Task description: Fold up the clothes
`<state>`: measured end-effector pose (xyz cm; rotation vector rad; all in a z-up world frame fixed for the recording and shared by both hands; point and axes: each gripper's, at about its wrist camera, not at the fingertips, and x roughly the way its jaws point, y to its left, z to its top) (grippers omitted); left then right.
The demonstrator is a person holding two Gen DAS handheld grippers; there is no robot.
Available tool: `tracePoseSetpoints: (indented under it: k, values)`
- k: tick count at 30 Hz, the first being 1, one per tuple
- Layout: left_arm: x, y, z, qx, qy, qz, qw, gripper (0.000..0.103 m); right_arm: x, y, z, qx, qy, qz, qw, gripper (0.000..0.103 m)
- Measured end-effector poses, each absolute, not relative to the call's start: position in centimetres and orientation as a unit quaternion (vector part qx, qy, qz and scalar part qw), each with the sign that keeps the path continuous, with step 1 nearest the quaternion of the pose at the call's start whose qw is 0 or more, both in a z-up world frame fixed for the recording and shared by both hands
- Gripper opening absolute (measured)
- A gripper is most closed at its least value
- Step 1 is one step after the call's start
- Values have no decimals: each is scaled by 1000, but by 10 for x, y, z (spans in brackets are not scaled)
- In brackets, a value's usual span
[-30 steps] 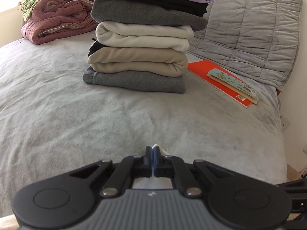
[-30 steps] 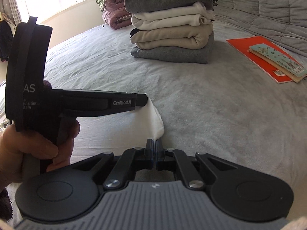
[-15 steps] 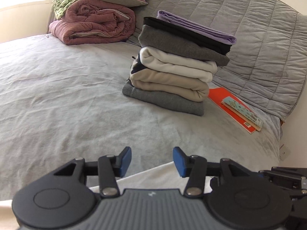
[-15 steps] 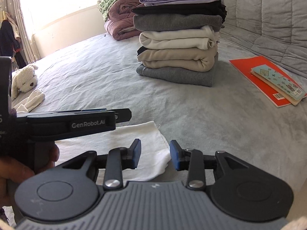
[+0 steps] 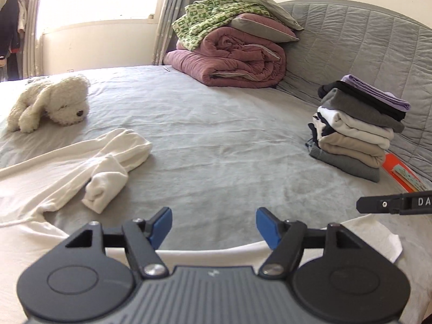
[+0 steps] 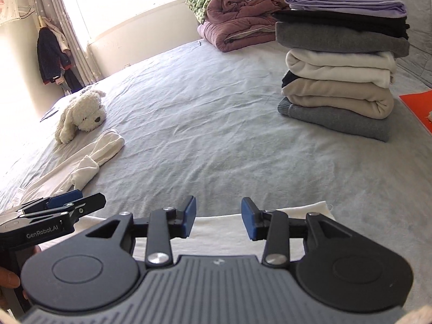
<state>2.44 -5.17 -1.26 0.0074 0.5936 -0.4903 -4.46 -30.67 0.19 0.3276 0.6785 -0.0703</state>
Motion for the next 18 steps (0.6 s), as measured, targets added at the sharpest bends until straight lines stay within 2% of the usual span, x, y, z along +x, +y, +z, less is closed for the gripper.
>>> tracePoseSetpoints:
  k: [10,18]
  values:
    - [29,41,-34,-33,261,-164,951,70,10,-245,-4,163,371,89,910,46]
    - [29,69,-67,-60,301,-172,936,71,48,-195,-16,160,392,209,882,46]
